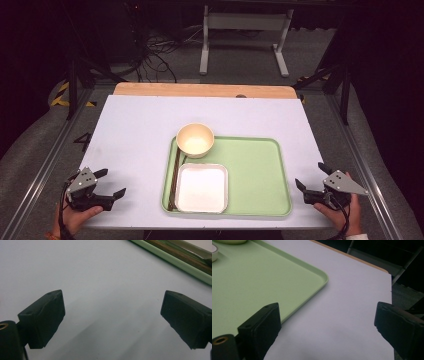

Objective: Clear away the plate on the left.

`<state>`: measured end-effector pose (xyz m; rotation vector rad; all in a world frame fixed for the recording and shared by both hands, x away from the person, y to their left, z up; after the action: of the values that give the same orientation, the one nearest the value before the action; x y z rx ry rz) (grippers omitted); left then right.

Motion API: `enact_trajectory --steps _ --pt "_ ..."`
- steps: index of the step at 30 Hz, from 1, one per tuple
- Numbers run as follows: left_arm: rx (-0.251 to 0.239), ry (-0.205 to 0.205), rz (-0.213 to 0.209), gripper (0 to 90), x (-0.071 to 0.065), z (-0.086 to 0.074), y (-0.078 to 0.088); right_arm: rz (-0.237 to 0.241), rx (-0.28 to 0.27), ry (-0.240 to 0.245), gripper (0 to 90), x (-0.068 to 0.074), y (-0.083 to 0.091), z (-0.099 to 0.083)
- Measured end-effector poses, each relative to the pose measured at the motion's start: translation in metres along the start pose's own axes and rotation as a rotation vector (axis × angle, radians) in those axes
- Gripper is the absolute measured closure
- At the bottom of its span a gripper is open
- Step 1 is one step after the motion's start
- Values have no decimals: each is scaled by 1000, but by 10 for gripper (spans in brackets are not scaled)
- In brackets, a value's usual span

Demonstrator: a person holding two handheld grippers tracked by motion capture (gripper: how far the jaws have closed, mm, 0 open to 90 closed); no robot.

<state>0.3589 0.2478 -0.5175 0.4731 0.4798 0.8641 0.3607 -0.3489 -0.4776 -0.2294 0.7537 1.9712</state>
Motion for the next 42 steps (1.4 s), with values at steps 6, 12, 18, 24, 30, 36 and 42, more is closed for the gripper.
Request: enact_trajectory --steps 6,12,18,24,30,36,42 --pt "8 -20 -3 58 -4 1 -2 0 -7 12 77 5 5 3" --pt "7 -36 -2 60 -5 3 -5 6 -1 17 79 7 4 2" --pt "15 -43 1 65 -9 3 -7 3 -1 11 79 7 6 1" --pt "20 -57 9 66 -10 4 -9 -3 -1 12 81 6 7 1" --pt "21 -52 14 69 -10 5 -10 -2 6 10 82 6 6 0" --pt "23 -58 15 69 -10 6 -12 -2 9 11 82 6 7 -2" --pt "30 -67 9 69 -11 8 -15 -11 9 4 82 5 9 -3"
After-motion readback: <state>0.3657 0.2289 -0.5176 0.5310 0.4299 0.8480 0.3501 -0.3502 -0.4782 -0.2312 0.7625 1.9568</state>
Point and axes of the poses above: each handheld gripper's, and its own axes: y roughly backward along the jaws, z roughly out of its top, x roughly to its left, the point moved 9 cm from there along -y, roughly forward along the jaws, and after that the axes turned 14 degrees about y, right-handed, at the moved point
